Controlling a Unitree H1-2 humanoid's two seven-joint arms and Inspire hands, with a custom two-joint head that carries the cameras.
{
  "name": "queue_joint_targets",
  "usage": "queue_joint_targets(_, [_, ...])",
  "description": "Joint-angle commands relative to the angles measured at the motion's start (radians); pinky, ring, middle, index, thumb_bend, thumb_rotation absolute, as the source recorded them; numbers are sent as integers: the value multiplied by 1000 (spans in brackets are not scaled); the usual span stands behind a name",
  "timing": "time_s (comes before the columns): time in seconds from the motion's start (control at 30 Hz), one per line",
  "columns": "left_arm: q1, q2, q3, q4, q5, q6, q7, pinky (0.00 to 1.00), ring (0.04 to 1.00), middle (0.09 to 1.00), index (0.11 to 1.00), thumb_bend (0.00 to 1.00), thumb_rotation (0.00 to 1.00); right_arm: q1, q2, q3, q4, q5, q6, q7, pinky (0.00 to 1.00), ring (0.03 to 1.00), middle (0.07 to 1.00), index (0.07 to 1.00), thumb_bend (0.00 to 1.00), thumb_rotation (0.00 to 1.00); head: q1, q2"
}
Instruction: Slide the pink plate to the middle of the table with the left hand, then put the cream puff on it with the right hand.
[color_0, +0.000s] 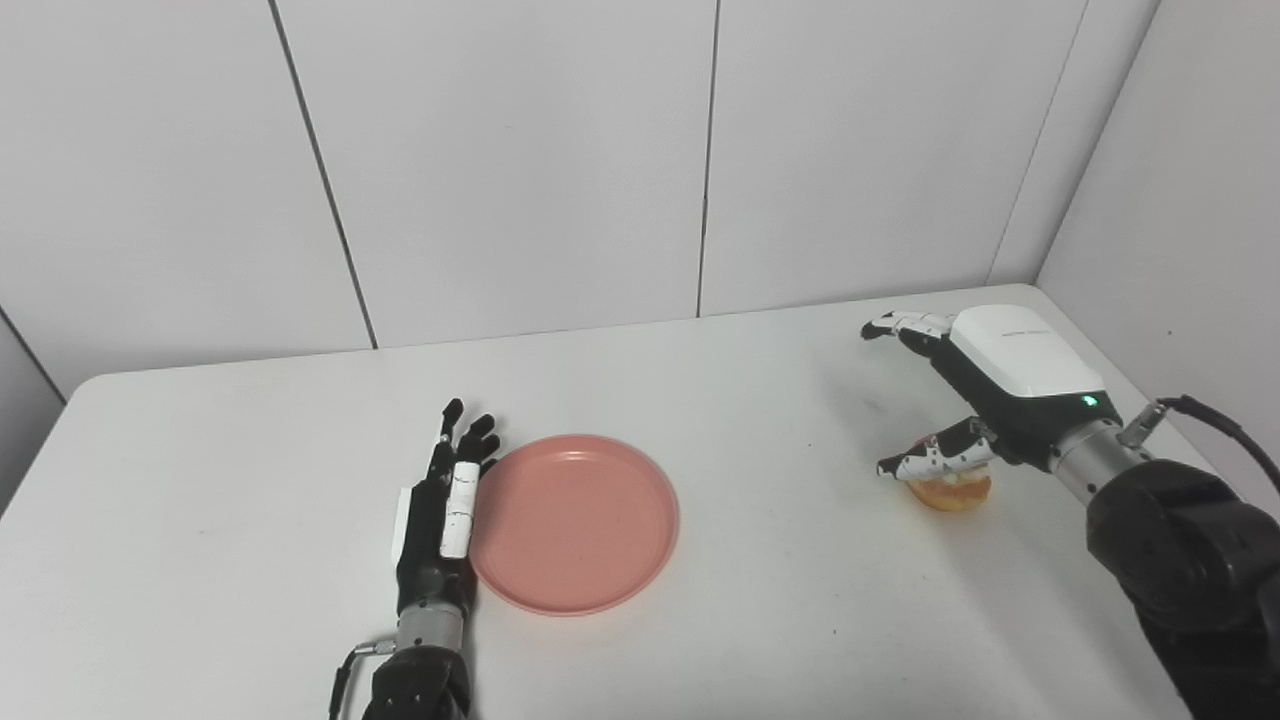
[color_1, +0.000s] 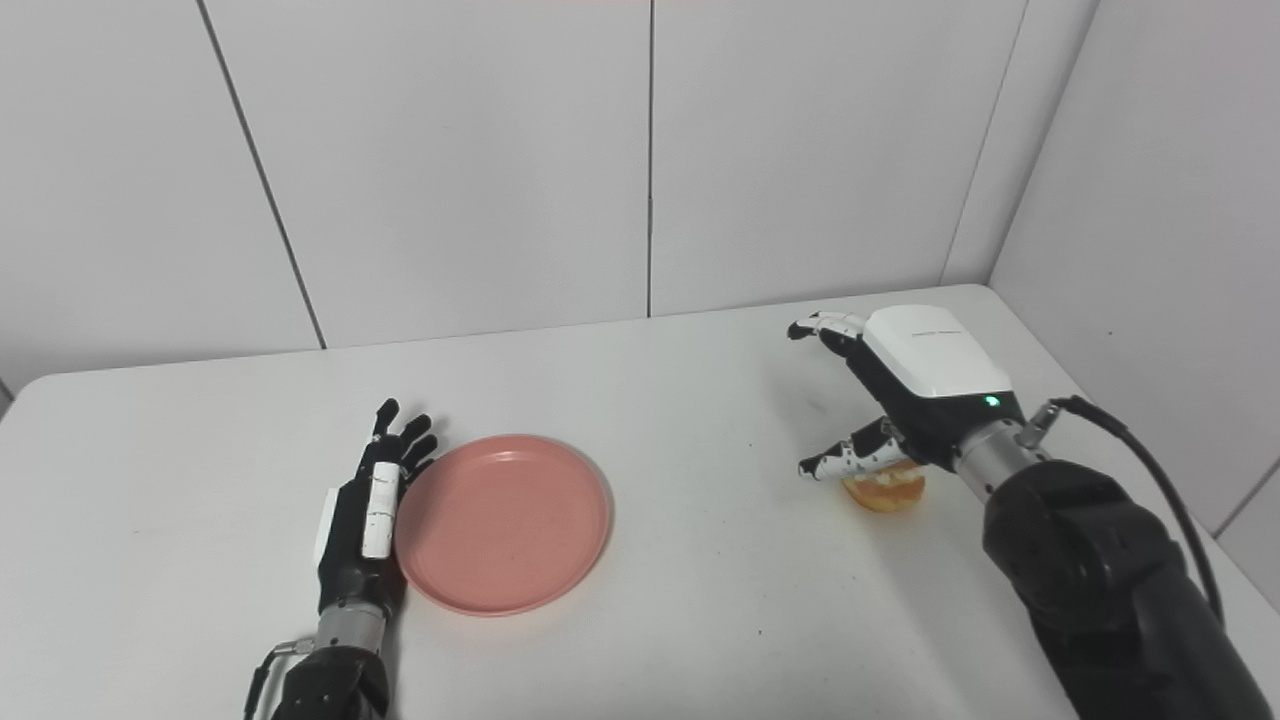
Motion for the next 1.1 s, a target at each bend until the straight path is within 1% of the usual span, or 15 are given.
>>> queue_joint_targets(0.0, [23,3,3,42,-10,25,-3,878,881,888,958,901,903,-50,-40,-3,1,-21,21,17,583,820,855,796,1000,269,0,0])
queue_joint_targets(0.1, [24,1,2,40,-13,27,-1,881,880,888,956,905,901,-80,-57,19,39,-38,55,78,586,830,859,797,1000,242,2,0])
queue_joint_targets(0.17, [25,0,0,35,-12,31,0,872,876,887,957,898,902,-92,-63,29,53,-50,73,110,607,840,869,801,1000,214,3,0])
queue_joint_targets(0.3, [28,0,-2,29,-10,35,0,867,876,889,957,874,902,-105,-76,43,86,-61,83,141,612,834,865,798,1000,180,5,2])
queue_joint_targets(0.37, [29,-1,-1,28,-13,36,-2,868,876,891,957,883,897,-108,-82,46,103,-57,78,146,612,832,861,793,1000,170,6,2])
queue_joint_targets(0.63, [29,-1,0,29,-11,35,2,862,865,884,949,905,894,-113,-103,73,165,-67,66,144,629,840,868,790,1000,191,16,4])
queue_joint_targets(0.8, [35,-1,-3,17,-11,38,-2,867,865,886,950,898,890,-117,-109,94,204,-83,68,147,620,841,872,795,1000,191,15,6])
queue_joint_targets(1.0, [39,-1,-3,18,-13,35,-4,862,860,884,949,898,890,-112,-100,105,249,-87,74,125,631,838,868,796,1000,145,16,8])
queue_joint_targets(1.07, [39,-1,-4,21,-14,34,-6,865,861,886,950,895,889,-109,-97,111,264,-89,73,120,642,845,871,799,1000,143,18,8])
